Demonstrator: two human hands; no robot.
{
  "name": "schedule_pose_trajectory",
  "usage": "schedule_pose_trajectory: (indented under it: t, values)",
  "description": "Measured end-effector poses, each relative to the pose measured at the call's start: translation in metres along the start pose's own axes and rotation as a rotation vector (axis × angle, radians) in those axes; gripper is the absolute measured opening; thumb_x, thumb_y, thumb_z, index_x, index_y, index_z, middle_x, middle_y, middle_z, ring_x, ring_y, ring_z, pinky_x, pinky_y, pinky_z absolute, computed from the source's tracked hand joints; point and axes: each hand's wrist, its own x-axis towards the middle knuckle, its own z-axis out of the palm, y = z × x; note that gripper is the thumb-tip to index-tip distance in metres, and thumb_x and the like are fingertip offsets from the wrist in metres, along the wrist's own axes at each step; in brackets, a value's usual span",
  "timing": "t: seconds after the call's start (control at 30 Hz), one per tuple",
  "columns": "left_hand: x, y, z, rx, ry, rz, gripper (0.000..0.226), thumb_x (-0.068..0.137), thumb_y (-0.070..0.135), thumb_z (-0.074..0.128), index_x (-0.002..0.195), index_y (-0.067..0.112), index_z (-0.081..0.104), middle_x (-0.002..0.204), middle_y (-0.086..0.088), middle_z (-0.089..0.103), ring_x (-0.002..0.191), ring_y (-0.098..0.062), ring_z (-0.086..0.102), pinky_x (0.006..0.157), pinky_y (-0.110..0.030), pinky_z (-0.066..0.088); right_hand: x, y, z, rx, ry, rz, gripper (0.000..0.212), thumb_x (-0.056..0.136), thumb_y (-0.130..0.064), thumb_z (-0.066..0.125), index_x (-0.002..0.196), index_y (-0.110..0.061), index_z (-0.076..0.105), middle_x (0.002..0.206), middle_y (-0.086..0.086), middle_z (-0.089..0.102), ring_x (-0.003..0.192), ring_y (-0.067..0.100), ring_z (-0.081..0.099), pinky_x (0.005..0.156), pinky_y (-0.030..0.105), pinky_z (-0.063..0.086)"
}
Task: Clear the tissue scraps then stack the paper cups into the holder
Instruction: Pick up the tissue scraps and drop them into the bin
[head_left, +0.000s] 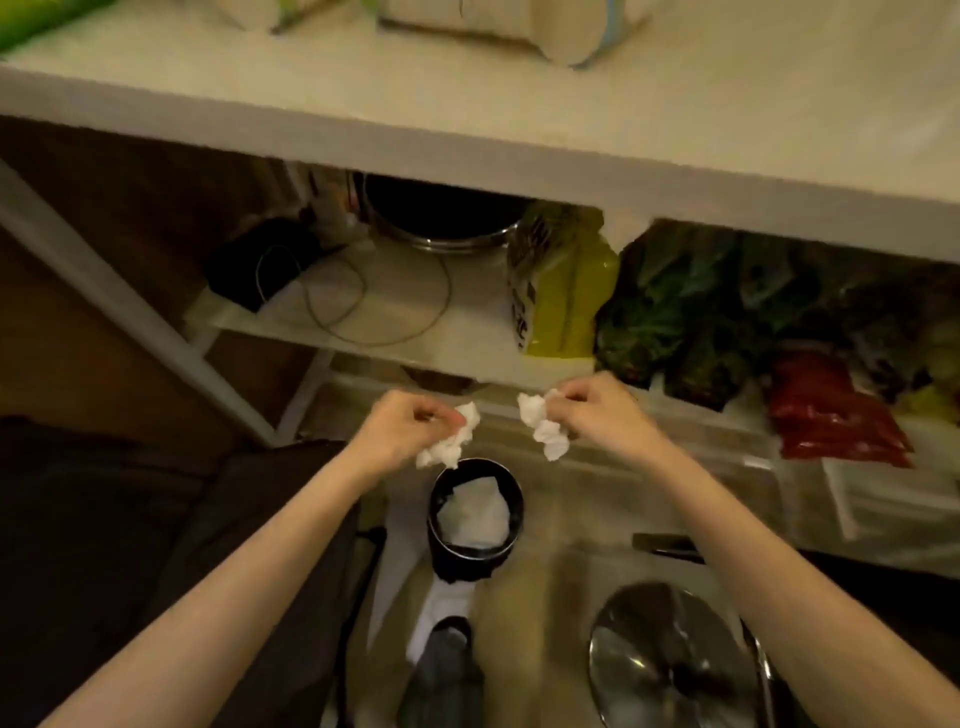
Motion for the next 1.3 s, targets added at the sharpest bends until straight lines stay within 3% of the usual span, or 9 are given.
schedule_pose_trajectory:
  t: [0.23,0.33,0.4,0.47,0.6,0.73,0.93,1.1,1.3]
  values:
    - [0.063,-0.158,0.101,-0.03,-0.042,-0.217,0.033,0.075,0.011,0.069,0.108,0.006,0.065,0.109,-0.003,0.059,0.102,-0.015,0.055,0.085,-0.024,0.039,0.077,0.168,0.133,0.119,-0.06,0.24,0.022,0.08,-0.006,0.056,0.092,0.011,0.064,0.076,0.011,0.054,0.072,0.02,0.048,0.055,0.026,0.035]
    - [0.091,-0.222,0.135,0.054,-0.042,-0.222,0.041,0.07,0.001,0.069,0.111,0.006,0.064,0.122,-0.014,0.059,0.114,-0.027,0.054,0.089,-0.028,0.04,0.105,0.232,0.184,0.066,-0.066,0.223,0.003,0.075,0.002,0.062,0.076,0.002,0.065,0.073,0.01,0.054,0.071,0.019,0.05,0.054,0.014,0.037]
    - [0.109,-0.261,0.155,0.095,-0.013,-0.246,0.038,0.073,0.001,0.067,0.11,0.011,0.065,0.124,-0.011,0.058,0.114,-0.027,0.054,0.089,-0.029,0.042,0.122,0.27,0.214,0.013,-0.066,0.193,0.009,0.077,0.001,0.063,0.074,-0.007,0.065,0.073,0.009,0.055,0.072,0.019,0.052,0.058,0.014,0.037]
    - [0.128,-0.297,0.176,0.122,0.018,-0.276,0.034,0.076,0.003,0.063,0.107,0.016,0.064,0.123,-0.01,0.059,0.109,-0.025,0.056,0.086,-0.03,0.047,0.138,0.3,0.238,-0.032,-0.06,0.172,0.015,0.081,-0.002,0.061,0.094,0.0,0.067,0.081,0.008,0.059,0.076,0.02,0.055,0.054,0.012,0.037]
    - [0.163,-0.354,0.213,0.107,0.049,-0.296,0.029,0.079,0.001,0.057,0.106,0.011,0.063,0.122,-0.015,0.057,0.108,-0.027,0.057,0.083,-0.027,0.047,0.174,0.348,0.281,-0.037,-0.034,0.247,0.032,0.084,-0.003,0.058,0.116,-0.002,0.059,0.108,0.015,0.066,0.098,0.03,0.062,0.075,0.026,0.044]
    - [0.197,-0.394,0.24,0.134,-0.128,-0.328,0.051,0.082,0.013,0.06,0.13,0.009,0.043,0.136,-0.016,0.045,0.121,-0.029,0.047,0.09,-0.027,0.039,0.206,0.383,0.313,-0.044,-0.06,0.309,0.038,0.085,-0.002,0.053,0.123,-0.005,0.052,0.119,0.019,0.061,0.105,0.032,0.059,0.083,0.031,0.046]
    - [0.192,-0.398,0.248,0.201,-0.299,-0.311,0.066,0.084,0.021,0.059,0.141,0.012,0.026,0.145,-0.013,0.038,0.129,-0.029,0.041,0.106,-0.036,0.037,0.208,0.385,0.319,-0.127,-0.215,0.336,0.068,0.089,-0.002,0.051,0.146,-0.015,0.016,0.148,0.016,0.032,0.132,0.032,0.04,0.105,0.038,0.038]
    - [0.163,-0.353,0.207,0.063,-0.284,-0.332,0.067,0.076,0.028,0.066,0.135,0.014,0.037,0.138,-0.01,0.046,0.128,-0.029,0.043,0.106,-0.041,0.038,0.177,0.337,0.28,-0.085,-0.1,0.25,0.059,0.088,-0.003,0.051,0.142,-0.015,0.029,0.136,0.015,0.048,0.122,0.029,0.05,0.098,0.037,0.045]
    - [0.122,-0.242,0.143,0.013,-0.213,-0.248,0.064,0.08,0.008,0.063,0.136,0.01,0.033,0.131,-0.015,0.049,0.122,-0.029,0.047,0.094,-0.033,0.042,0.125,0.232,0.203,-0.046,-0.022,0.108,0.05,0.086,-0.007,0.056,0.133,-0.013,0.041,0.119,0.009,0.057,0.098,0.027,0.061,0.089,0.042,0.051]
